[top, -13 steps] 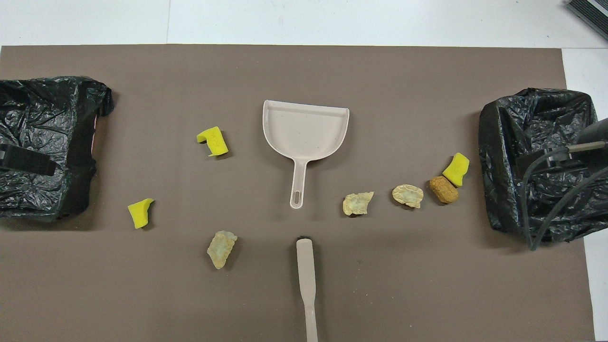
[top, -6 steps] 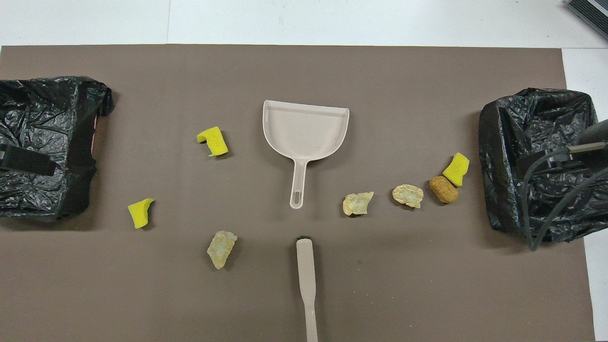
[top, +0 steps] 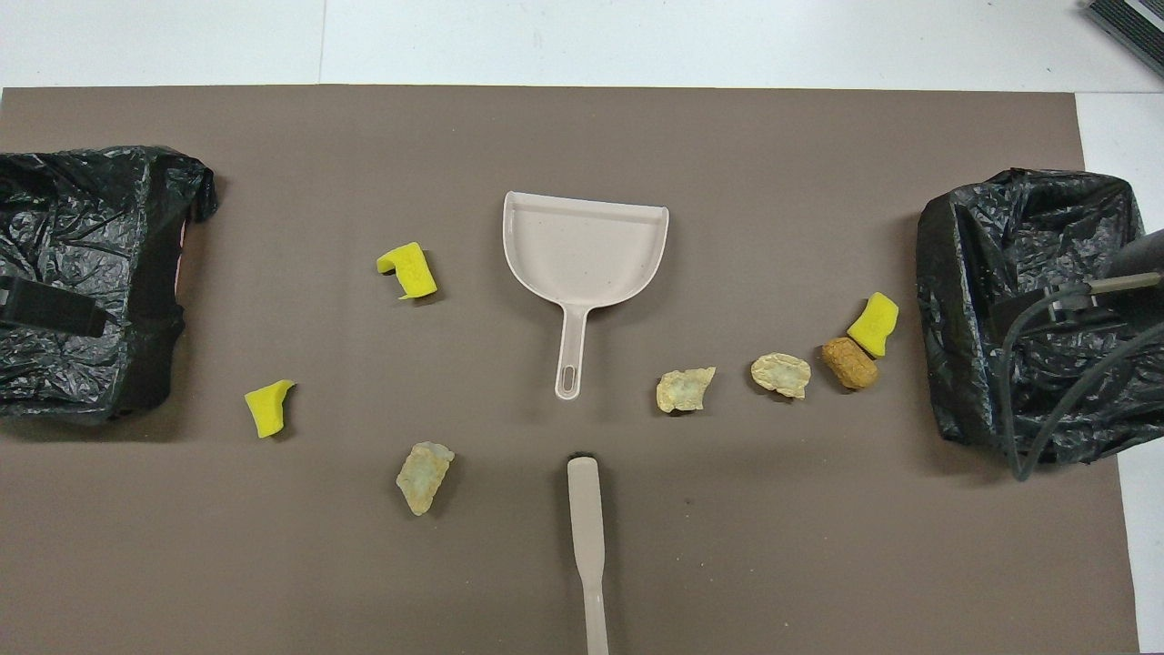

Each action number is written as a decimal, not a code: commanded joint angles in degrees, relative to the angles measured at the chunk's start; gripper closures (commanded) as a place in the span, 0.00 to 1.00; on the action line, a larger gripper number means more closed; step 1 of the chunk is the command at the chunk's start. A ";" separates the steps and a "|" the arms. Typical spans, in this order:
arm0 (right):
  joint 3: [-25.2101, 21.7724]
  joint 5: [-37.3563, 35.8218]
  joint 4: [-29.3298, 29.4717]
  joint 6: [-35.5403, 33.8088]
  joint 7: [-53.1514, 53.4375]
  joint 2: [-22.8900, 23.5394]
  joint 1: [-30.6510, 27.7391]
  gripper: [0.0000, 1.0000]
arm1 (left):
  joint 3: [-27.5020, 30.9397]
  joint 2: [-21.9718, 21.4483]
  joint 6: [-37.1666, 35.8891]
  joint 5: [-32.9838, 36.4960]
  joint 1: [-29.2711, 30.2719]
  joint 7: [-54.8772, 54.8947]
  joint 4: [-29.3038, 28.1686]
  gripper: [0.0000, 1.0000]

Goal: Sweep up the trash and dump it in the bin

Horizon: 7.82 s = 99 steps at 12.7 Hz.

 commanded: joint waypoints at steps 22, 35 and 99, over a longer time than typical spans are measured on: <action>0.00 -0.01 -3.31 1.77 -0.98 -2.33 -0.85 0.00 | -4.90 -15.58 8.08 -5.13 -10.50 -12.88 -27.70 0.00; 1.59 -0.36 -0.41 4.40 5.32 5.83 7.22 0.00 | -4.98 -10.41 41.89 -5.32 -44.87 -50.15 -52.24 0.00; 3.08 -16.44 -18.25 23.74 -50.99 10.23 26.48 1.00 | -4.46 5.67 27.95 0.29 -8.78 -6.94 -32.06 1.00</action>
